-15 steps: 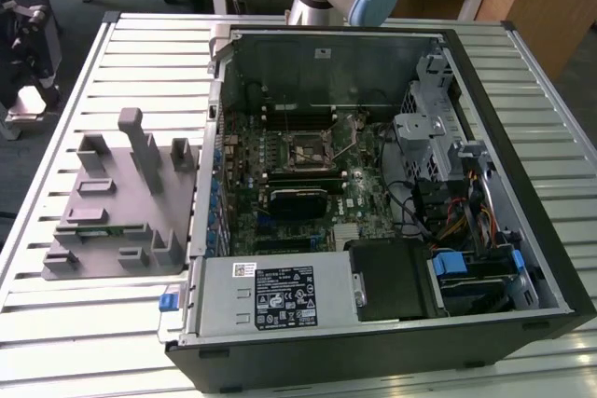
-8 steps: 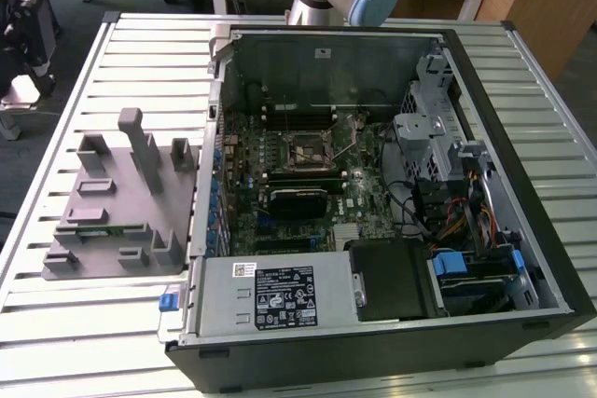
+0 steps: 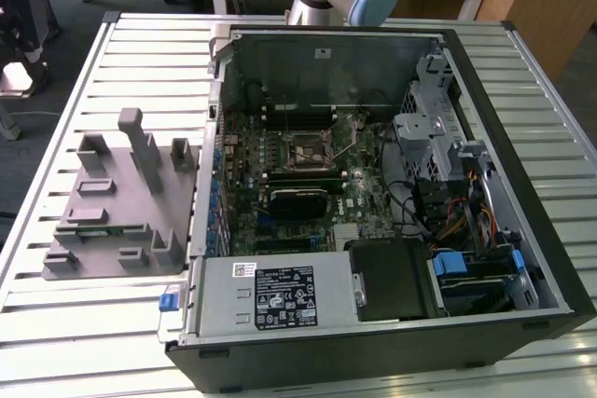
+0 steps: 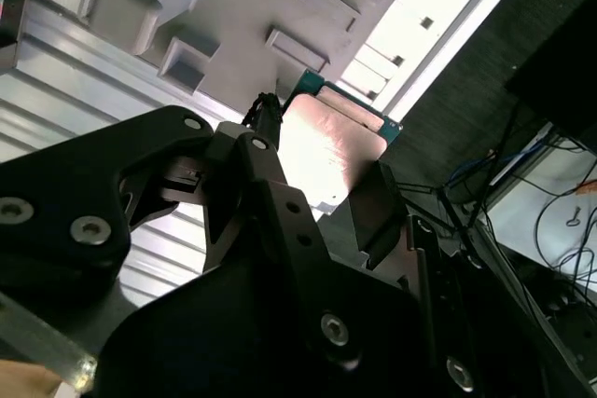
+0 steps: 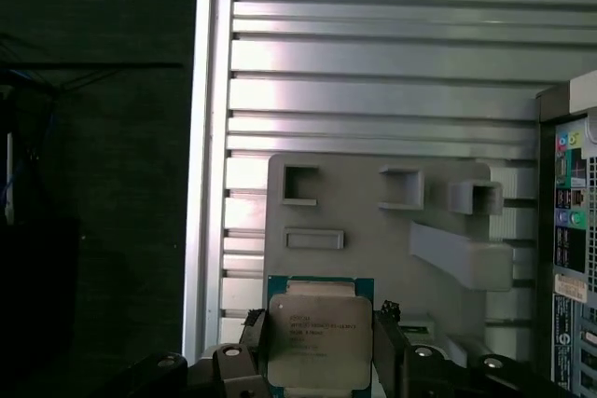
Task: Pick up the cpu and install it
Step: 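Pick up the cpu and move it towards the insertion slot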
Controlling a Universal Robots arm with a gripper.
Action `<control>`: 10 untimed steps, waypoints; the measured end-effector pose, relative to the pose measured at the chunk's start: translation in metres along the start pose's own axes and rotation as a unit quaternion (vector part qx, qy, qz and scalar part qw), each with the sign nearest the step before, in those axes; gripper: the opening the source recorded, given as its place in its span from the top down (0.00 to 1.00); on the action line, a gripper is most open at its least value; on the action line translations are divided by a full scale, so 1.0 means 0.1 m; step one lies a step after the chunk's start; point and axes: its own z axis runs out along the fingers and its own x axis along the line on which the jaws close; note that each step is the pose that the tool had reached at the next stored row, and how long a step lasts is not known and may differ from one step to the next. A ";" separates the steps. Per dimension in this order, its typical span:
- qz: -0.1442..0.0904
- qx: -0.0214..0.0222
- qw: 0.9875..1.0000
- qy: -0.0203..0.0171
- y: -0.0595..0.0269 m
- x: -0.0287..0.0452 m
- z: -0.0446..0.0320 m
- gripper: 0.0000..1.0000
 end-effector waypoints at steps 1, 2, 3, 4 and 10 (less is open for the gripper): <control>0.000 0.000 1.000 0.000 0.001 0.000 -0.015 0.46; 0.000 0.000 1.000 0.000 0.001 0.001 -0.022 0.46; 0.000 0.000 1.000 0.000 0.001 -0.002 -0.024 0.46; 0.000 0.000 1.000 0.000 0.001 -0.009 -0.026 0.46; 0.000 0.000 1.000 0.000 0.000 -0.074 -0.030 0.46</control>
